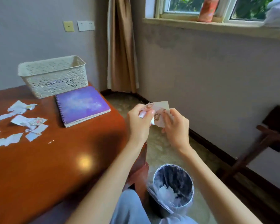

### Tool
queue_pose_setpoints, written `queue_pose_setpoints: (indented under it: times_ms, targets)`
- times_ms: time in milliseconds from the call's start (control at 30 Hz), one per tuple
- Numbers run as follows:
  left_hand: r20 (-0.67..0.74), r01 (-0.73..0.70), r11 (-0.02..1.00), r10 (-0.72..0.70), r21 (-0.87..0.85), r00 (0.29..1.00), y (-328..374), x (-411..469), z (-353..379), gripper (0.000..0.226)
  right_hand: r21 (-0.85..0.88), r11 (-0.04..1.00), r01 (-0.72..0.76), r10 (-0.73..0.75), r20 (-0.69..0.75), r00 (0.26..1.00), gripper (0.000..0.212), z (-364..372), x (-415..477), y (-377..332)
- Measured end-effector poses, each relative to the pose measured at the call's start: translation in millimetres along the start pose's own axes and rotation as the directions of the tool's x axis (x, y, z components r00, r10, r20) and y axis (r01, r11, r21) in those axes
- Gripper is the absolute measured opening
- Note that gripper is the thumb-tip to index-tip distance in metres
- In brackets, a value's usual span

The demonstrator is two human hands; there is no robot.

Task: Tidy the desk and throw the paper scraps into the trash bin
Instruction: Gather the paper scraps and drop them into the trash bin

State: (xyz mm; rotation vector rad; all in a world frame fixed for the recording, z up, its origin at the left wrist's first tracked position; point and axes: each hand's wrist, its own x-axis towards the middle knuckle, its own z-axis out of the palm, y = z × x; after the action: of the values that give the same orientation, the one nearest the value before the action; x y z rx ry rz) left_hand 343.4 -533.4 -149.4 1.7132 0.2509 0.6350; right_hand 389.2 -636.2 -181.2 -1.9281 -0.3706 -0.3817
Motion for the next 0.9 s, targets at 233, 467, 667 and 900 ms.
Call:
queue_pose_setpoints:
  times_ms: [233, 467, 667, 900]
  targets:
    - [0.266, 0.173, 0.981, -0.191, 0.09, 0.945, -52.4, -39.5, 123.0, 0.009, -0.123, 0.965, -0.231, 0.221, -0.087, 0.971, 0.021, -69.8, -22.6, 114.6]
    - [0.274, 0.405, 0.83, -0.521, 0.383, 0.808, -161.0, -58.0, 179.9, 0.031, -0.27, 0.831, -0.487, 0.51, 0.017, 0.86, 0.036, -64.7, -60.1, 230.2]
    - [0.231, 0.473, 0.594, -0.748, 0.651, 0.622, -244.1, -56.6, 199.7, 0.04, -0.332, 0.625, -0.706, 0.765, 0.083, 0.639, 0.03, -36.3, -78.7, 301.7]
    - [0.235, 0.606, 0.398, -0.913, 0.688, 0.333, -300.5, -59.0, 217.1, 0.033, -0.395, 0.432, -0.811, 0.897, 0.097, 0.431, 0.036, -13.1, -89.4, 358.8]
